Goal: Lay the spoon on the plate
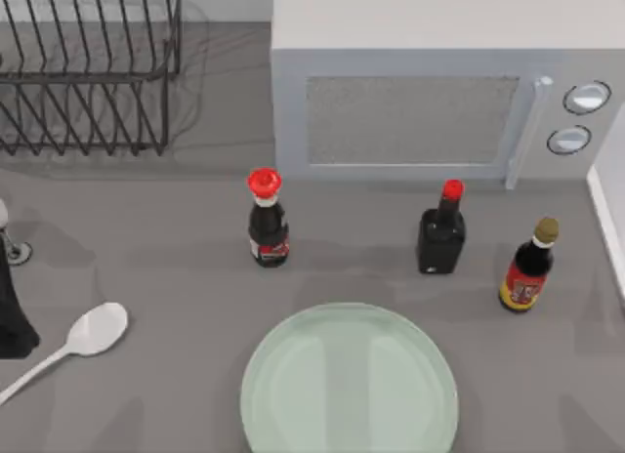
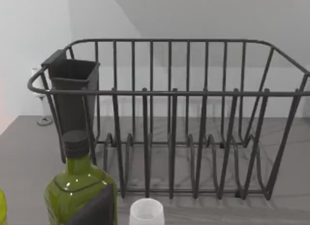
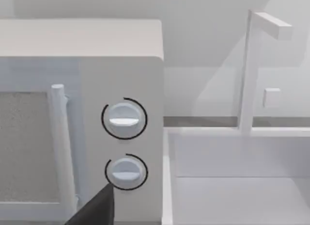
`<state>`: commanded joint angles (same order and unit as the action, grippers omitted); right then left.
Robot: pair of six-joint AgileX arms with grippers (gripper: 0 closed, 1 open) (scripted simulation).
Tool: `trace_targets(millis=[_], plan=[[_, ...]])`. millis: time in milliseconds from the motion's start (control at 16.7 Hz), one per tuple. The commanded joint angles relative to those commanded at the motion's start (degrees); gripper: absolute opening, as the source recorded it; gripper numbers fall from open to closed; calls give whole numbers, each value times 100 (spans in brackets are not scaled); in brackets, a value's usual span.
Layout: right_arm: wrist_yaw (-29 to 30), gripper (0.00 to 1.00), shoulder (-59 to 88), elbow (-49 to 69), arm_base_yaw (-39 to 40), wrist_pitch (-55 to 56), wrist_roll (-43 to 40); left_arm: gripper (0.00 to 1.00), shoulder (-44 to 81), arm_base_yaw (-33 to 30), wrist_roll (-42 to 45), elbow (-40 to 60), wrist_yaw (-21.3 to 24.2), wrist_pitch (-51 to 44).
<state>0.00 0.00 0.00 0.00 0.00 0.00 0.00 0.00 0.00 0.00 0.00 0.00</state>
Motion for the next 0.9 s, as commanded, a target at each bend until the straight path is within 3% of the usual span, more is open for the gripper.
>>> trace_targets(millis=[420, 900], plan=[[0, 100, 0, 0, 0, 0, 0, 100, 925, 26, 701, 733, -16, -815], [0, 100, 0, 0, 0, 0, 0, 100, 4850, 62, 2964, 3016, -2, -3616]])
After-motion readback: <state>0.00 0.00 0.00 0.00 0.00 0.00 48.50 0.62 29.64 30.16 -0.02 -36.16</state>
